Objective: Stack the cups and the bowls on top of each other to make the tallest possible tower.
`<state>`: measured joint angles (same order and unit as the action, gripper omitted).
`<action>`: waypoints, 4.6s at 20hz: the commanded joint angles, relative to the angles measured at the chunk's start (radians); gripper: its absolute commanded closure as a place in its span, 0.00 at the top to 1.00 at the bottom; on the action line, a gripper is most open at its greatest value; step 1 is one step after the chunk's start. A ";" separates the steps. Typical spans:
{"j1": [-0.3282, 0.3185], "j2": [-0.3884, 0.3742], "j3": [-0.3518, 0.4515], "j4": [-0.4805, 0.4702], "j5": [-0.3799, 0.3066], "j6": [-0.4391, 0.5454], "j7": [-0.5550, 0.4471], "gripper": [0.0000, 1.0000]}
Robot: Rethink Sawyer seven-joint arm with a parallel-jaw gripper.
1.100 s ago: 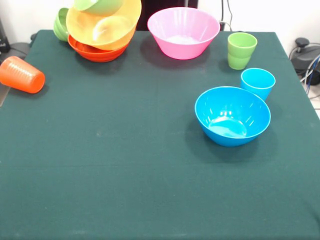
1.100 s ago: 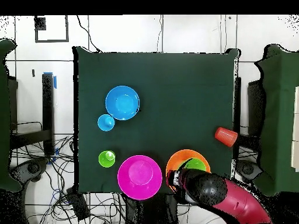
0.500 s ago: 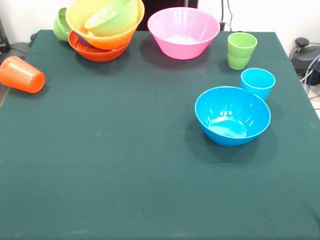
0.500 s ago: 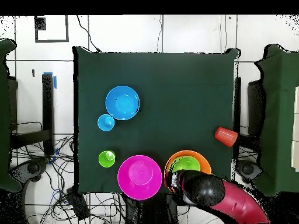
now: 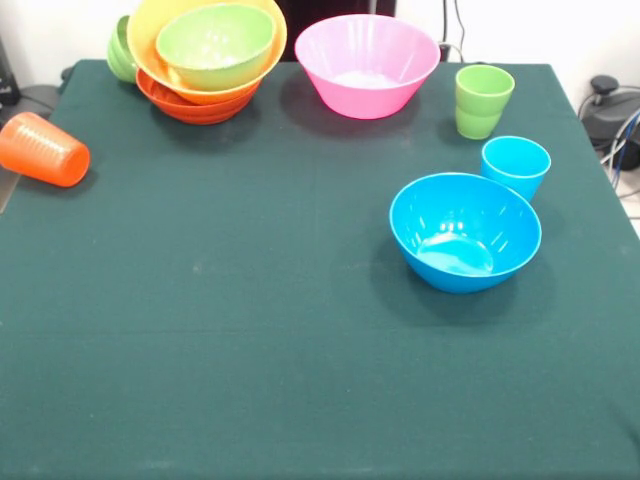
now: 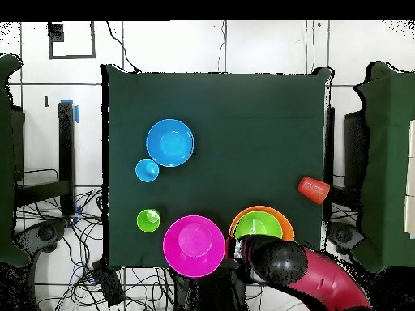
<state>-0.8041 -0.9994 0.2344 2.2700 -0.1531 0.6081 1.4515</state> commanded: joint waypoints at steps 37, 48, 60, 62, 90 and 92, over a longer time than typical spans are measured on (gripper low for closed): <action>0.625 0.443 -0.368 -0.446 -0.214 -0.300 0.516 1.00; 0.669 0.406 -0.389 -0.443 -0.177 -0.229 0.511 1.00; 0.733 0.418 -0.348 -0.543 -0.042 0.042 0.526 1.00; 0.767 0.431 -0.368 -0.571 -0.021 0.085 0.555 1.00; 0.901 0.639 -0.426 -0.659 -0.003 -0.145 0.635 1.00; 0.905 0.643 -0.431 -0.654 0.006 -0.148 0.639 1.00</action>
<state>0.0843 -0.4166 -0.2463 1.6853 -0.1451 0.5333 1.9388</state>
